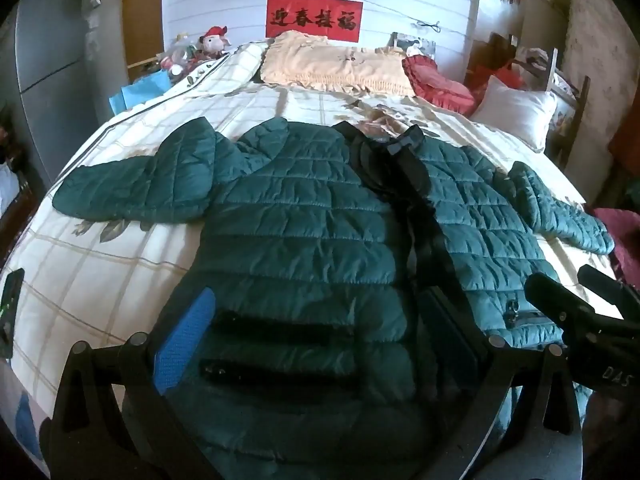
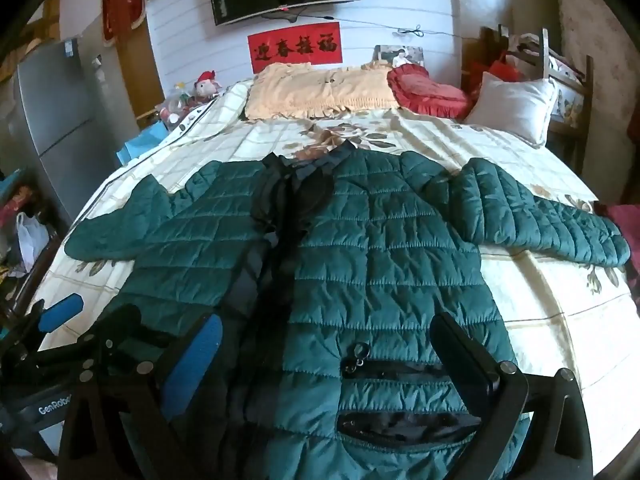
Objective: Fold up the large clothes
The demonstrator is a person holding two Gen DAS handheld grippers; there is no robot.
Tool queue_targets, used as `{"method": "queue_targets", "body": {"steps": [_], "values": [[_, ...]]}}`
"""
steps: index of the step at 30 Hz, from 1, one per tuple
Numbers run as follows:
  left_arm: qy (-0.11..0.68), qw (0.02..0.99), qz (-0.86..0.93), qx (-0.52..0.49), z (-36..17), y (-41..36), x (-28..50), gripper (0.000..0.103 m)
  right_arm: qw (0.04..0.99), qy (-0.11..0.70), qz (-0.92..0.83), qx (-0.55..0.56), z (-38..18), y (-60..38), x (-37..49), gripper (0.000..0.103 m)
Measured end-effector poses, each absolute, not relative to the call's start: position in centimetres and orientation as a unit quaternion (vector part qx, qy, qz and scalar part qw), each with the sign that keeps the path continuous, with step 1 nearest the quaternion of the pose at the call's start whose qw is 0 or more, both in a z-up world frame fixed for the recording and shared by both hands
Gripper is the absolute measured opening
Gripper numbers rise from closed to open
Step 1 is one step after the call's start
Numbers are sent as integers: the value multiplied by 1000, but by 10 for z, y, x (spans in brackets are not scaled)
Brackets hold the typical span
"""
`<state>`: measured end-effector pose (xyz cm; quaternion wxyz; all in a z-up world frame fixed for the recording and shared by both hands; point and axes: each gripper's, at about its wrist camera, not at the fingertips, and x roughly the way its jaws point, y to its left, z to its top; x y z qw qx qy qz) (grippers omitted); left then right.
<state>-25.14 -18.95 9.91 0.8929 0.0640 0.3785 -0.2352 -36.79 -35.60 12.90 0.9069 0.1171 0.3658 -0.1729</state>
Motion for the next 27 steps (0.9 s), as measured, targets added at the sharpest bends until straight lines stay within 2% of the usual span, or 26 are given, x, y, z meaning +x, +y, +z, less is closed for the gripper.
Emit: {"method": "queue_targets", "body": {"steps": [27], "values": [[380,894,-229,58,95,-190,-238,102,899,375,-184,134,121,-364,-350,103]]}}
